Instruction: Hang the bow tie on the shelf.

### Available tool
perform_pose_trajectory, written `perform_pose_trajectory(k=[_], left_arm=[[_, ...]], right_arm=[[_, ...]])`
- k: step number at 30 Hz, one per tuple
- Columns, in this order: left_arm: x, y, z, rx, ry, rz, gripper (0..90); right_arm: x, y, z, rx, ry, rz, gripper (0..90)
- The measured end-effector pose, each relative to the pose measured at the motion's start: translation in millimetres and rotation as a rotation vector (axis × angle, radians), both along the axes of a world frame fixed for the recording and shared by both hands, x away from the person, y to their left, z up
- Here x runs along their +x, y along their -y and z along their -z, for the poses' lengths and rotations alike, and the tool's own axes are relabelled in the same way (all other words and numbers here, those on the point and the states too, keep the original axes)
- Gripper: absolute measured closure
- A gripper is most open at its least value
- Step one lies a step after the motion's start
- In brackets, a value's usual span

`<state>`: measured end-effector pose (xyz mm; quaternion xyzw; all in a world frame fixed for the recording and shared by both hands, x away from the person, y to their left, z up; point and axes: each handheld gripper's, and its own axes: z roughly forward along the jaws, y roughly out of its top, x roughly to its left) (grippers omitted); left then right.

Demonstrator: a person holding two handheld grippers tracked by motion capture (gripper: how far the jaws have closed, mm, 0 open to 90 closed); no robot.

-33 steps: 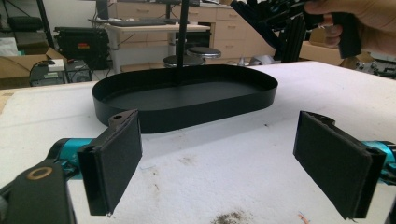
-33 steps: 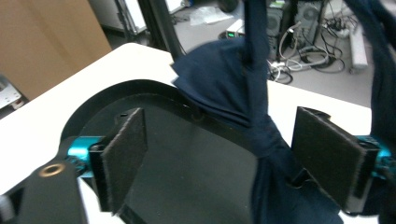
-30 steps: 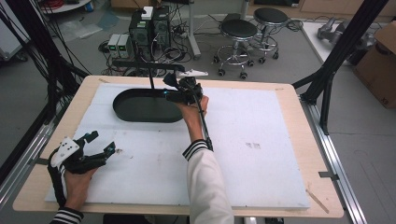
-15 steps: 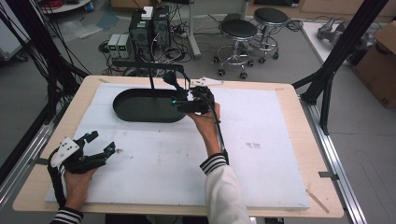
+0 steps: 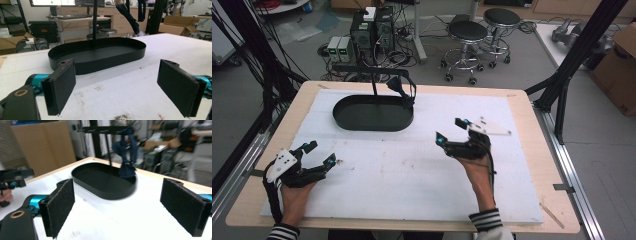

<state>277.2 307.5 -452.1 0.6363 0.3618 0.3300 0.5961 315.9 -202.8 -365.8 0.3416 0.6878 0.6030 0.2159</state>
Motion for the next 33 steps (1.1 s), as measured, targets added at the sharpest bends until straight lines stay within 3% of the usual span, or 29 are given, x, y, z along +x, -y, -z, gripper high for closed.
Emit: perform_pose_trajectory(k=[1,2,4,9,13,21,26,33], left_arm=[[0.0,0.0,0.0,0.001,-0.001,0.000,15.8],[0.1,-0.1,0.0,0.000,0.000,0.001,15.8],[0.2,-0.3,0.1,-0.003,0.000,0.001,15.8],[-0.2,-0.2,0.0,0.000,0.002,0.001,15.8],[-0.3,0.0,0.0,0.001,0.003,0.002,15.8],[-0.4,0.4,0.2,0.002,0.006,0.001,15.8],[-0.4,0.3,0.1,0.002,0.003,0.002,15.8],[-0.6,0.5,0.2,0.001,0.008,0.001,15.8]], right_arm=[[-15.0,15.1,7.8,0.006,0.023,0.037,11.4],[-15.0,15.1,7.8,0.006,0.023,0.037,11.4],[-31.0,34.0,18.6,0.001,0.056,0.078,11.4],[-45.7,55.7,34.2,-0.028,0.104,0.148,11.4],[-51.6,66.8,48.4,-0.029,0.129,0.206,11.4],[-53.9,74.4,76.7,-0.015,0.129,0.294,11.4],[-52.2,74.3,83.2,-0.052,0.122,0.312,11.4],[-53.9,76.9,86.4,-0.025,0.137,0.329,11.4]])
